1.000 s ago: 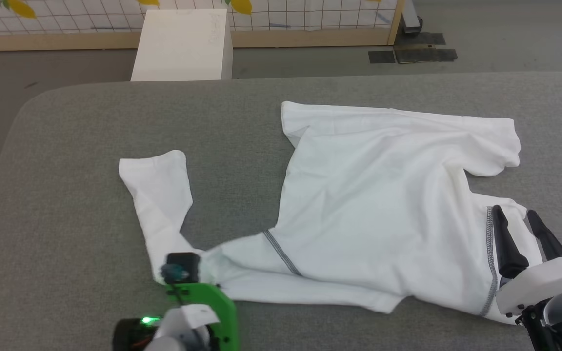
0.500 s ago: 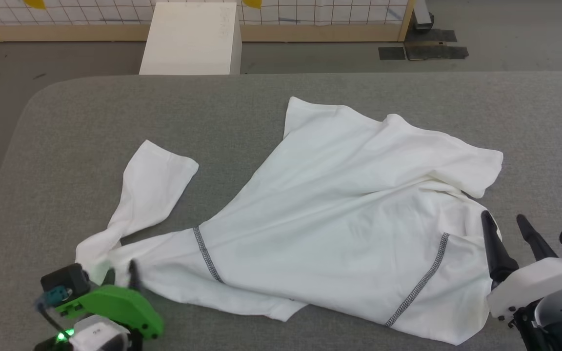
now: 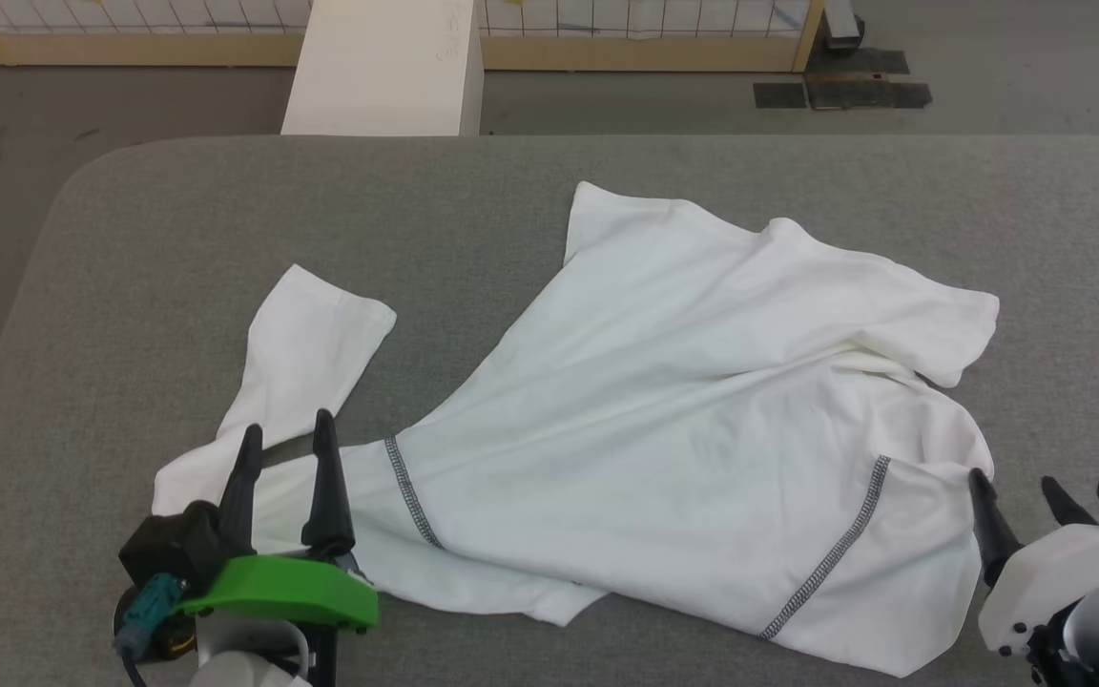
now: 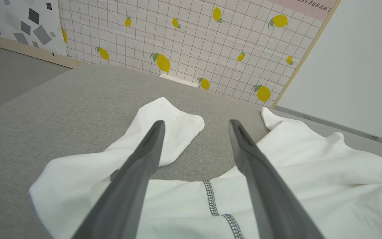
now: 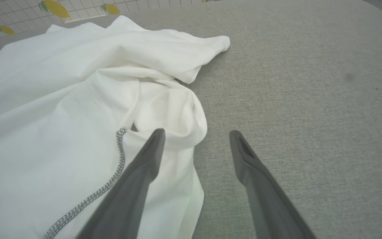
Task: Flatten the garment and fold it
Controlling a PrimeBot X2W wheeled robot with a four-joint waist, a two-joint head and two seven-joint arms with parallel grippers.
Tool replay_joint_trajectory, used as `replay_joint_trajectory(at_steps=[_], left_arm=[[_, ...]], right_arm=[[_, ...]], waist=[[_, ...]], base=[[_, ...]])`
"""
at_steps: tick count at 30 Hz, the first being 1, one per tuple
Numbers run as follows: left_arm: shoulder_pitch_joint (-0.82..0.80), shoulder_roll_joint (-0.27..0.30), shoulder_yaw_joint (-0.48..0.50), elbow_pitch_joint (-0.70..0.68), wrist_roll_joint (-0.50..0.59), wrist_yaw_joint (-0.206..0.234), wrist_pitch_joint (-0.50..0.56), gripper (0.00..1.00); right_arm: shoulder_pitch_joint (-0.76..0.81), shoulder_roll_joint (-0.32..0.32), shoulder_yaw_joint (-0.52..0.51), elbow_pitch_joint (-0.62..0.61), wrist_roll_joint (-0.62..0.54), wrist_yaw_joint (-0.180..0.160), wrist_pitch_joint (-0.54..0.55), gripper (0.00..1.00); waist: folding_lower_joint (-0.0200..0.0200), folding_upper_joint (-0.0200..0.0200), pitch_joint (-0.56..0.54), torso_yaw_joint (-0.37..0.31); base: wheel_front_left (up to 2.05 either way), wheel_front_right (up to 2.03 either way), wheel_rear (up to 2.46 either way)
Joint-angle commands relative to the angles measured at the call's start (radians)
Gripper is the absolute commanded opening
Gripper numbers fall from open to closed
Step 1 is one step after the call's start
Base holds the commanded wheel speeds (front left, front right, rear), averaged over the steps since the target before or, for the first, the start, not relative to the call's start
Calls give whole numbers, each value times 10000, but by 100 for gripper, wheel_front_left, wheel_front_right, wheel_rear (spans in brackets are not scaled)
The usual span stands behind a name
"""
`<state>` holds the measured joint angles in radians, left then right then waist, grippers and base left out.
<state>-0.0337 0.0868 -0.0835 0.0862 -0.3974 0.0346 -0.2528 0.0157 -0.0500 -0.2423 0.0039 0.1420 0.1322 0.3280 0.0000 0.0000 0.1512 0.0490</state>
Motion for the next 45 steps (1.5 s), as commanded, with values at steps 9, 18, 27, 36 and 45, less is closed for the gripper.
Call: replay_joint_trajectory(at_steps=[9, 18, 27, 36, 45], left_arm=[[-456, -324, 178, -381, 483, -342, -87, 100], [-545, -358, 170, -93, 474, -425, -88, 100], [-414, -363, 243, -6, 389, -363, -89, 100], [-484, -364, 157, 69, 482, -440, -89, 100], [-634, -365, 23, 278, 477, -501, -89, 100]], right_arm=[[-1699, -3, -46, 2190, -276, -15, 974, 100], [-2031, -3, -1115, 1930, -686, -15, 761, 0], [-570, -3, -3601, -641, -505, -15, 470, 0], [263, -3, -4542, 268, -25, -15, 1529, 0], [54, -3, -1613, -321, -275, -15, -164, 100]], waist=[[0, 0, 531, 84], [0, 0, 441, 199], [0, 0, 135, -196], [0, 0, 179, -734], [0, 0, 284, -847]], base=[[0, 0, 0], [0, 0, 0], [0, 0, 0], [0, 0, 0], [0, 0, 0]])
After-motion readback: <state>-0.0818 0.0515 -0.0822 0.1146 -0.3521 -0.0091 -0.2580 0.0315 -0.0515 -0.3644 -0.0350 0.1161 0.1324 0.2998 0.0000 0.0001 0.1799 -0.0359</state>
